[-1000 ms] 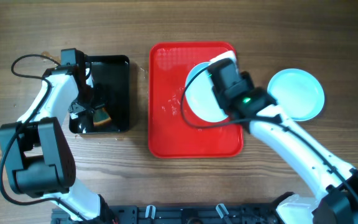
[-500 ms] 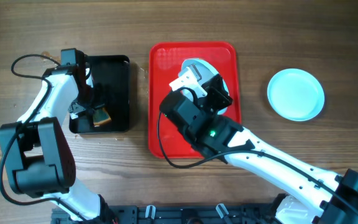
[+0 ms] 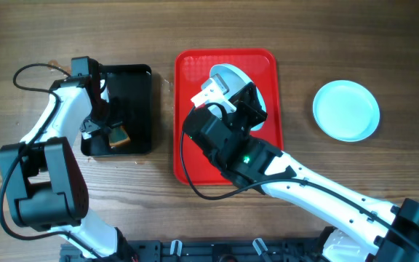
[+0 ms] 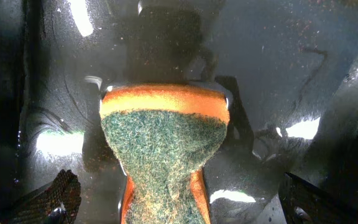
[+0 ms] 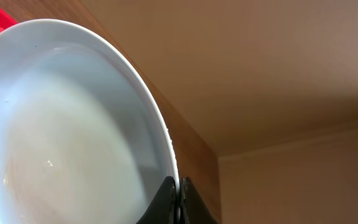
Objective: Clean dirty plates on tray and stack at the side
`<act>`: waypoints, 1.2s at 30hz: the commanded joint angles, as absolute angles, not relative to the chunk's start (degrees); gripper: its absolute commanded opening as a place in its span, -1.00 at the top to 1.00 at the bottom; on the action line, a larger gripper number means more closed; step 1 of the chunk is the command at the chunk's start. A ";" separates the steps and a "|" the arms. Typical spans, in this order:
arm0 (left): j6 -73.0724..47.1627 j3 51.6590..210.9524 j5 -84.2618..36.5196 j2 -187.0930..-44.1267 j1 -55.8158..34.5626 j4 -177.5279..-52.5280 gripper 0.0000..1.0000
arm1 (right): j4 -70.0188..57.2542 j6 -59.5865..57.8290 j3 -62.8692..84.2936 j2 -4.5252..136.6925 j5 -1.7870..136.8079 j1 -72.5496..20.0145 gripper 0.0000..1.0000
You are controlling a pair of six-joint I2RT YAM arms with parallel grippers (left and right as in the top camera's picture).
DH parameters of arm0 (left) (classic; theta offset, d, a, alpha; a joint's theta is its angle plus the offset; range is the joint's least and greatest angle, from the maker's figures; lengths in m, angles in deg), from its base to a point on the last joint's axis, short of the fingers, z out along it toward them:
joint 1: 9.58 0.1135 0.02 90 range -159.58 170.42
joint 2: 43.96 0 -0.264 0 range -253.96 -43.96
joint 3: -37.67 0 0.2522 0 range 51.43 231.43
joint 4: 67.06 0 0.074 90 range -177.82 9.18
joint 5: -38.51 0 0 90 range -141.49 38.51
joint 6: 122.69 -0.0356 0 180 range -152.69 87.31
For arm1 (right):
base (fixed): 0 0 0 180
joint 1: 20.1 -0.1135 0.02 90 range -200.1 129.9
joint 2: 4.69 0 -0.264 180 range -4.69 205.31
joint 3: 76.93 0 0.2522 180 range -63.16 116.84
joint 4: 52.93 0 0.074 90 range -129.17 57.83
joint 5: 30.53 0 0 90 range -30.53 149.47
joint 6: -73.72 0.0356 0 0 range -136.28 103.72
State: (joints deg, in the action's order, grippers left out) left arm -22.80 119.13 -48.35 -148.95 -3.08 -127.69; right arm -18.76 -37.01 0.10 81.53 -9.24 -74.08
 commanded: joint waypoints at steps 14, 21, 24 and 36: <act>-23.48 119.24 -47.43 -148.25 -2.92 -127.72 -1.00 | -19.20 -34.23 0.80 80.17 -10.38 -74.25 0.91; -23.48 119.24 -47.43 -148.25 -2.92 -127.72 -1.00 | -19.03 -34.04 0.80 80.17 -8.48 -74.25 0.91; -23.48 119.24 -47.45 -148.25 -2.92 -127.72 -1.00 | -19.07 -34.04 0.80 80.17 -8.48 -74.25 0.90; -23.48 119.24 -47.45 -148.25 -2.92 -127.72 -1.00 | -19.05 -32.22 0.80 80.17 -8.45 -74.25 0.91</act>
